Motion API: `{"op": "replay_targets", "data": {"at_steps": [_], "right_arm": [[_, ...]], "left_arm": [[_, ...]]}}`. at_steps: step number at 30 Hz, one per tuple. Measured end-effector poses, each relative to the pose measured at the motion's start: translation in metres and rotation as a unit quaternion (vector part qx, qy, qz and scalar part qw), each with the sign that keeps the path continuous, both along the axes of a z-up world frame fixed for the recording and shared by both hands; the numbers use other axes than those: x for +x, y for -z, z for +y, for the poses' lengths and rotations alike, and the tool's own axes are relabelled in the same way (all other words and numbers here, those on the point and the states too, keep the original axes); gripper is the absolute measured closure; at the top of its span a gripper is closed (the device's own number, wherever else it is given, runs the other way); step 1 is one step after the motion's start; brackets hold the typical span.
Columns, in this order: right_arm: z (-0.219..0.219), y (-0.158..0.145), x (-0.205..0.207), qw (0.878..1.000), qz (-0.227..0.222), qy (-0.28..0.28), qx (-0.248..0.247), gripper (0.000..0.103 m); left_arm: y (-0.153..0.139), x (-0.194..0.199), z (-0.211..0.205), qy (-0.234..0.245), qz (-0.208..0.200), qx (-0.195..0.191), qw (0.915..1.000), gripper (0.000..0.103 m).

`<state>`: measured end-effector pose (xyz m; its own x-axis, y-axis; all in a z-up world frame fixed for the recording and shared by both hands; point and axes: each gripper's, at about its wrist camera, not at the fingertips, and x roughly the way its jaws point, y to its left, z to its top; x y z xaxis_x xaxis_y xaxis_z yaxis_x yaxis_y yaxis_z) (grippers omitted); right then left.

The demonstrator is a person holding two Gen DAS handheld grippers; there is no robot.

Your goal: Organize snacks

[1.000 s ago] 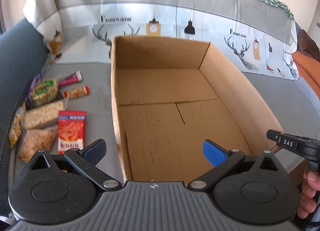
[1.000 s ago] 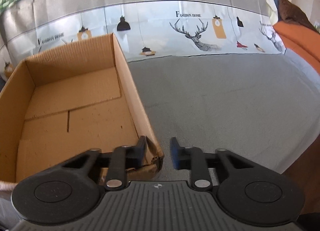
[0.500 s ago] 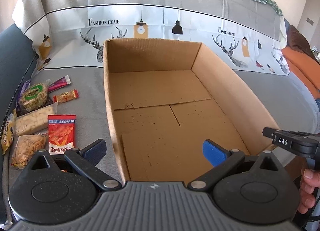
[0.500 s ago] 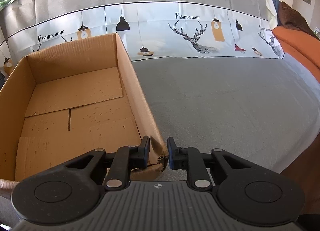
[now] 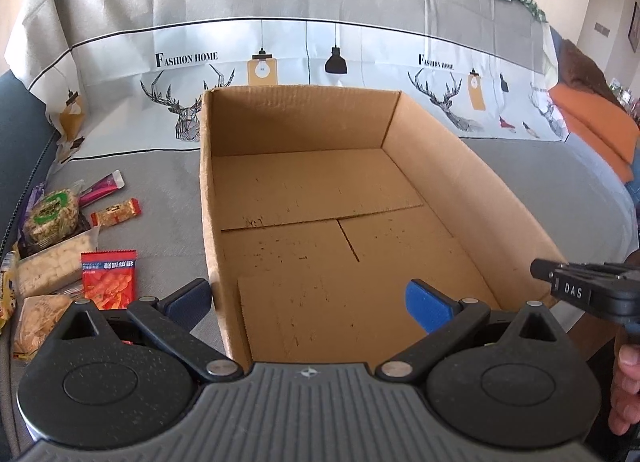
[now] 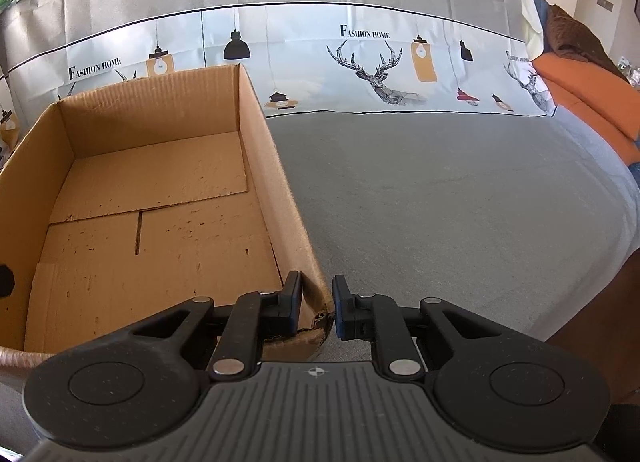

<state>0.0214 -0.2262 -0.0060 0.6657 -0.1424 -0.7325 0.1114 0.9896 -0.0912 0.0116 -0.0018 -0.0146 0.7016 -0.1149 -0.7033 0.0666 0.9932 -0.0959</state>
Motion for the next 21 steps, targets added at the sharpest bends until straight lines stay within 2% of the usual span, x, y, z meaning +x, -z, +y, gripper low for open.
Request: {"op": "replay_targets", "data": {"at_steps": [4,6,7,8,13,15,17,21], "right_arm": [[-0.002,0.000,-0.002,1.000,-0.012,0.007,0.007,0.084],[-0.003,-0.003,-0.004,1.000,-0.025,0.016,0.005,0.072],[-0.003,-0.005,-0.006,0.999,-0.036,0.020,-0.003,0.063],[-0.003,-0.007,-0.008,0.999,-0.047,0.024,-0.007,0.058],[0.002,-0.019,-0.021,0.995,-0.101,0.015,-0.014,0.056],[0.003,-0.024,-0.028,0.992,-0.126,0.007,-0.008,0.047],[0.007,-0.029,-0.034,0.989,-0.150,-0.008,-0.004,0.030],[0.022,-0.039,-0.044,0.983,-0.182,-0.029,0.001,0.025]], "left_arm": [[0.000,0.001,-0.001,-0.002,-0.001,0.003,1.0000,0.000],[-0.001,-0.001,-0.001,-0.003,-0.004,0.007,1.0000,0.000],[-0.002,-0.002,-0.002,-0.003,-0.010,0.009,0.9999,0.000],[-0.004,-0.005,-0.003,-0.003,-0.018,0.013,0.9997,0.000],[-0.015,-0.022,-0.007,0.002,-0.078,0.032,0.9964,0.000],[-0.020,-0.033,-0.008,0.008,-0.117,0.035,0.9925,0.000],[-0.026,-0.039,-0.010,0.011,-0.137,0.037,0.9898,0.000],[-0.032,-0.046,-0.004,0.007,-0.142,0.025,0.9896,0.000]]}}
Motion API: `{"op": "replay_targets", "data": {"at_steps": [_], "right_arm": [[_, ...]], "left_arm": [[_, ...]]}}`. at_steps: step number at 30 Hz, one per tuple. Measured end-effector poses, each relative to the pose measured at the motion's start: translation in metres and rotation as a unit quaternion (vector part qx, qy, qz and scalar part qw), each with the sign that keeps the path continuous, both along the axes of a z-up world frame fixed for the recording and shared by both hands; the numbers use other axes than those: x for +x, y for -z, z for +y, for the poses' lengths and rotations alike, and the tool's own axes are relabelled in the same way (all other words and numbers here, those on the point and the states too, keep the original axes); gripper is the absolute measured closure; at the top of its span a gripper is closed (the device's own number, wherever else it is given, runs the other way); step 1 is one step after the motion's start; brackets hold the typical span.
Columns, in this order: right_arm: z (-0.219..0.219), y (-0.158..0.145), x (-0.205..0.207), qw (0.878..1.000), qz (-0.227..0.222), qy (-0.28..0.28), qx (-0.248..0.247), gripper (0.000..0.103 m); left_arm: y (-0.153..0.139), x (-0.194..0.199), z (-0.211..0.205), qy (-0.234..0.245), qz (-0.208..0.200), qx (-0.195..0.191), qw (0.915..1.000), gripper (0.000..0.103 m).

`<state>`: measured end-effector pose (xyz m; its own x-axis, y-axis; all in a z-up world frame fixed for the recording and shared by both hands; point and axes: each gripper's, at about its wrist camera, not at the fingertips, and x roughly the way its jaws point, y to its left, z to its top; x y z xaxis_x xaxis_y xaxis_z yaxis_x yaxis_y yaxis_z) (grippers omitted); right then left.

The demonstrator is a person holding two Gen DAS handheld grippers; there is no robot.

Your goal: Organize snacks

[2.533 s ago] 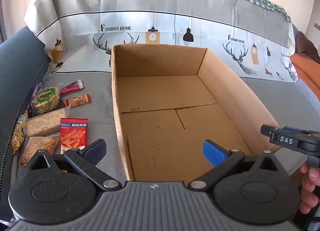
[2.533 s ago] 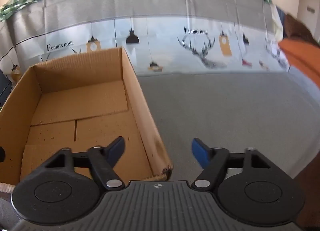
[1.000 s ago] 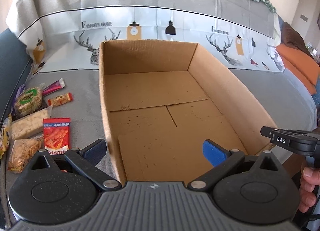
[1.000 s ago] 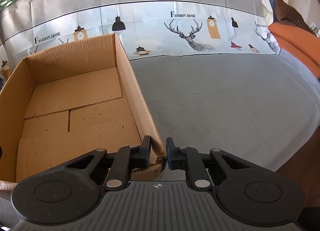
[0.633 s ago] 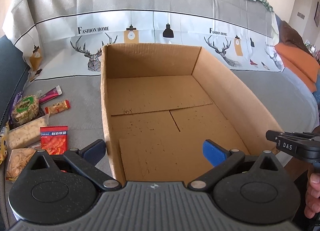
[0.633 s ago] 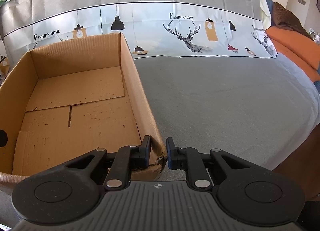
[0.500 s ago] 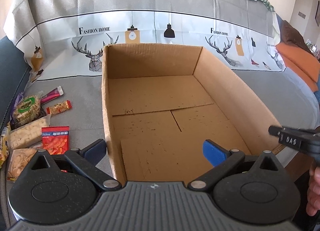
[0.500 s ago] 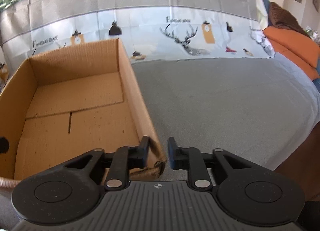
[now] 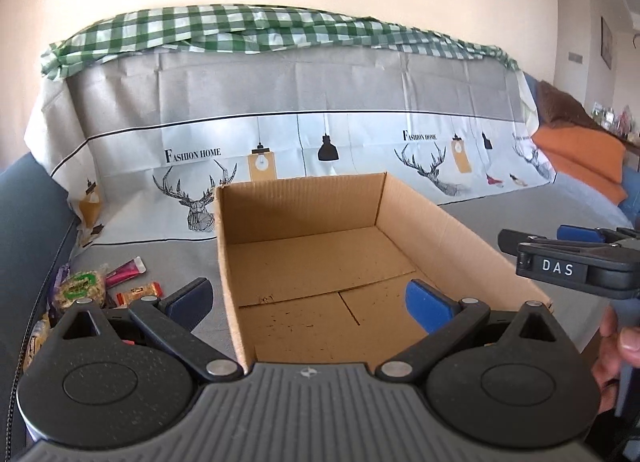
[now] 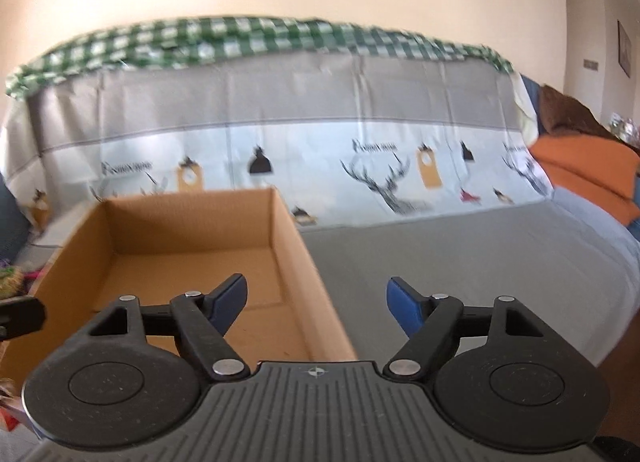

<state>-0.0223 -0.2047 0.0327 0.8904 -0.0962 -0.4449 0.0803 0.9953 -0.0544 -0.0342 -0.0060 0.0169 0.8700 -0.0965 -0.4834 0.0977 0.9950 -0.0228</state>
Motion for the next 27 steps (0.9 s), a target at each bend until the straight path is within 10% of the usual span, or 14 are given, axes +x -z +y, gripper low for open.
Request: {"op": "replay_targets", "data": {"at_steps": [9,14,16,18,23,27], "right_arm": [[0.045,-0.017,-0.008,0.997,-0.016,-0.063,0.032,0.024],[0.088,-0.022,-0.014,0.990,-0.018,-0.132,0.043,0.027],[0.105,-0.022,-0.016,0.986,-0.017,-0.161,0.049,0.034],[0.122,-0.021,-0.020,0.979,-0.016,-0.193,0.058,0.041],[0.161,-0.010,-0.030,0.959,0.006,-0.270,0.080,0.069],[0.196,0.006,-0.041,0.940,0.023,-0.334,0.067,0.070]], "left_arm": [[-0.041,-0.003,0.051,0.061,0.031,-0.022,0.9974,0.001],[-0.051,0.001,0.102,0.061,0.033,0.001,0.9976,0.036],[-0.043,0.004,0.128,0.044,0.049,-0.014,0.9977,0.068],[-0.027,0.008,0.159,0.010,0.071,-0.047,0.9963,0.078],[0.024,0.001,0.212,-0.107,0.102,-0.098,0.9840,0.078],[0.038,0.001,0.237,-0.175,0.093,-0.127,0.9719,0.075]]}}
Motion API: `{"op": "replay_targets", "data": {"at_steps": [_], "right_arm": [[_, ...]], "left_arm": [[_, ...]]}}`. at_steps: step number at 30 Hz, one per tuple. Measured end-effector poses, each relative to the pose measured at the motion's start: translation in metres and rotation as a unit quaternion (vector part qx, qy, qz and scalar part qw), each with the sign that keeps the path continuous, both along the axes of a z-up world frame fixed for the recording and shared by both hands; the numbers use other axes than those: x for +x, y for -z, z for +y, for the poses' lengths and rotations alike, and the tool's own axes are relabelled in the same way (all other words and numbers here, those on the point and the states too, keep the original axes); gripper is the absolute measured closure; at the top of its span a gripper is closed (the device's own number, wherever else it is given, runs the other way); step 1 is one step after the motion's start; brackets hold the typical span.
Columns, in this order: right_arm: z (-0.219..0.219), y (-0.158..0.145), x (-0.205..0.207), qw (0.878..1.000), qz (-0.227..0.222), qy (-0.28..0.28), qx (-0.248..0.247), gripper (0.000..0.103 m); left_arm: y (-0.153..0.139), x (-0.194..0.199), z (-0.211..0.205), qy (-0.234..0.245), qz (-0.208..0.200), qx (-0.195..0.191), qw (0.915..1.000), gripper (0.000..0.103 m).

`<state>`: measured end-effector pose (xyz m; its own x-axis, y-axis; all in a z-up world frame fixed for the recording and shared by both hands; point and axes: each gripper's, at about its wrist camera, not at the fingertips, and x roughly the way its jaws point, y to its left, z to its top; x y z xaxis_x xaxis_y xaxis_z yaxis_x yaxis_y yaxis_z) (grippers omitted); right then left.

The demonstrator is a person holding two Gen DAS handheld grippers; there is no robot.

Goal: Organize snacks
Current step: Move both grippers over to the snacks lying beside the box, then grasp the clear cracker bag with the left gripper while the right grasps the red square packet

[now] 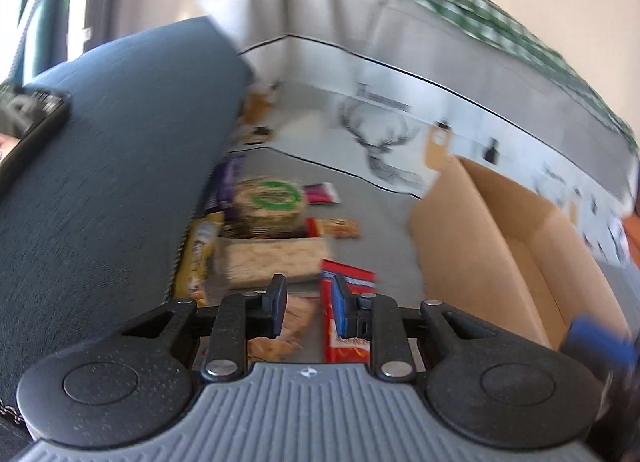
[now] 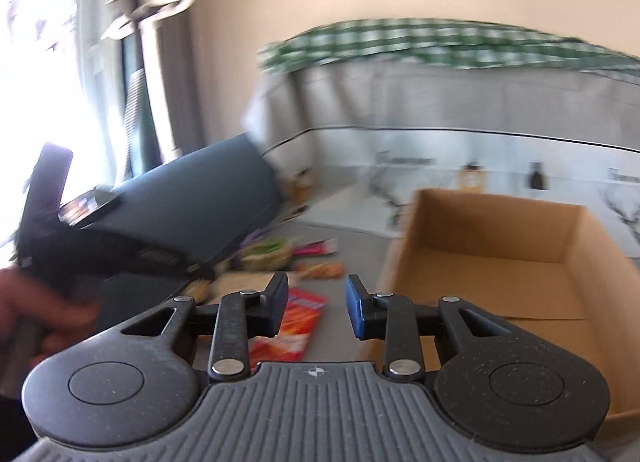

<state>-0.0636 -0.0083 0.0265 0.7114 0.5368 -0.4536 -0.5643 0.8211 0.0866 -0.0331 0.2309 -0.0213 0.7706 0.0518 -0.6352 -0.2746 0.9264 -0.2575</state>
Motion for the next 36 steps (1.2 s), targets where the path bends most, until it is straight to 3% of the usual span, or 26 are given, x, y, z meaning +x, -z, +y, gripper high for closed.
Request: {"op": "replay_targets", "data": {"at_steps": [2,6,7,10,12,16,22,30,32,36], "right_arm": [[0.019,0.012,-0.007,0.999,0.004,-0.035,-0.016,0.070],[0.049,0.038,-0.009,0.996,0.016,-0.077,-0.050,0.069],[0.056,0.043,-0.008,0.995,0.021,-0.082,-0.055,0.066],[0.067,0.065,-0.003,0.992,0.033,-0.094,-0.072,0.053],[0.075,0.078,0.002,0.990,0.042,-0.091,-0.099,0.052],[0.079,0.090,0.020,0.989,0.064,-0.078,-0.106,0.030],[0.086,0.105,0.034,0.986,0.088,-0.079,-0.122,0.024],[0.090,0.124,0.045,0.979,0.124,-0.075,-0.146,0.029],[0.089,0.124,0.042,0.978,0.122,-0.084,-0.145,0.043],[0.088,0.121,0.035,0.977,0.106,-0.097,-0.154,0.055]], "left_arm": [[0.001,0.006,0.003,-0.006,0.005,-0.003,1.0000,0.065],[0.014,0.019,0.005,-0.003,0.052,-0.013,0.9985,0.049],[0.017,0.022,0.005,-0.003,0.062,-0.012,0.9980,0.041],[0.025,0.029,0.006,-0.012,0.091,-0.001,0.9958,0.031],[0.031,0.033,0.008,-0.012,0.113,-0.007,0.9935,0.028],[0.040,0.042,0.011,-0.010,0.135,-0.013,0.9907,0.024],[0.053,0.056,0.008,-0.011,0.161,-0.008,0.9869,0.019],[0.071,0.068,0.005,-0.003,0.203,0.009,0.9791,0.020],[0.070,0.066,0.007,-0.002,0.204,0.007,0.9789,0.022],[0.065,0.059,0.006,0.008,0.202,0.008,0.9794,0.039]]}}
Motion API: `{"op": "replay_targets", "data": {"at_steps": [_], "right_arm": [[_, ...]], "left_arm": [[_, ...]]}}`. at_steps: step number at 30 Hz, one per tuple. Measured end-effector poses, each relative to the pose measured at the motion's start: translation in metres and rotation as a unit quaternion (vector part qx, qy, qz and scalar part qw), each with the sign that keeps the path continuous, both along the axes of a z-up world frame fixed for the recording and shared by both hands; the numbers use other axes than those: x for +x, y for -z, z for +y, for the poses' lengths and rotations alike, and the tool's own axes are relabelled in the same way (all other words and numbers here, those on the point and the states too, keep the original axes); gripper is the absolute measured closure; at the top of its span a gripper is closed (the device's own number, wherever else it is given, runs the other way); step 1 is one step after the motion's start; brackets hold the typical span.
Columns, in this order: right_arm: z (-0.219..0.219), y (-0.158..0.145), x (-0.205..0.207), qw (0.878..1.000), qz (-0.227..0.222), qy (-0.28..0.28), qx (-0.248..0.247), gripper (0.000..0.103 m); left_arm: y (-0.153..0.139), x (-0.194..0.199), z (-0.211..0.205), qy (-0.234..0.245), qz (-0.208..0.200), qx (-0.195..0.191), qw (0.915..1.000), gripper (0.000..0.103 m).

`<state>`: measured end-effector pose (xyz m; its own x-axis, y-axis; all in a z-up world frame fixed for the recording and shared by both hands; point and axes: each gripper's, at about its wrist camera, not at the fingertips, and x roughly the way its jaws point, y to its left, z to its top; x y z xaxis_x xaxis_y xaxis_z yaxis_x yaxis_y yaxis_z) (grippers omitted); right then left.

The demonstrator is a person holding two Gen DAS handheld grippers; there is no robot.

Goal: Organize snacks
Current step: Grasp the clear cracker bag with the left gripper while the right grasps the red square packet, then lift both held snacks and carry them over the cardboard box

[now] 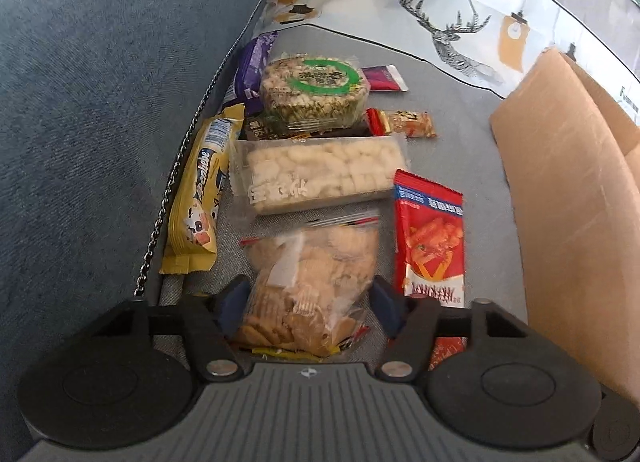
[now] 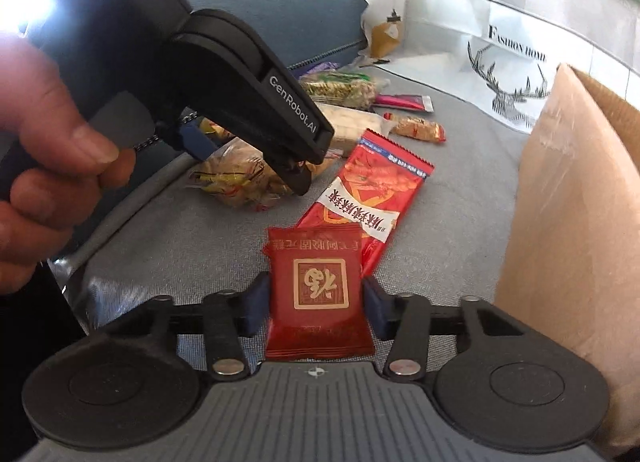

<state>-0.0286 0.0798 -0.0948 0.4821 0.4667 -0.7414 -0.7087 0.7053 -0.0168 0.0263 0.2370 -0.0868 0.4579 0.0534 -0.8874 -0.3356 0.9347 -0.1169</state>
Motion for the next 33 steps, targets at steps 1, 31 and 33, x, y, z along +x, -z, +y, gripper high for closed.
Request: {"op": "replay_targets", "data": {"at_steps": [1,31,33], "right_arm": [[-0.001,-0.001,-0.001,1.000,-0.001,-0.003,-0.001,0.056],[-0.016,-0.012,-0.019,0.999,0.046,0.011,-0.012,0.052],[-0.016,-0.012,-0.019,0.999,0.048,0.013,-0.010,0.051]], "left_arm": [[-0.001,-0.001,-0.002,0.004,0.001,0.003,1.0000,0.039],[-0.011,-0.039,-0.016,0.010,0.066,-0.062,0.9959,0.035],[-0.009,-0.038,-0.019,0.014,0.072,-0.057,0.9957,0.035]]}}
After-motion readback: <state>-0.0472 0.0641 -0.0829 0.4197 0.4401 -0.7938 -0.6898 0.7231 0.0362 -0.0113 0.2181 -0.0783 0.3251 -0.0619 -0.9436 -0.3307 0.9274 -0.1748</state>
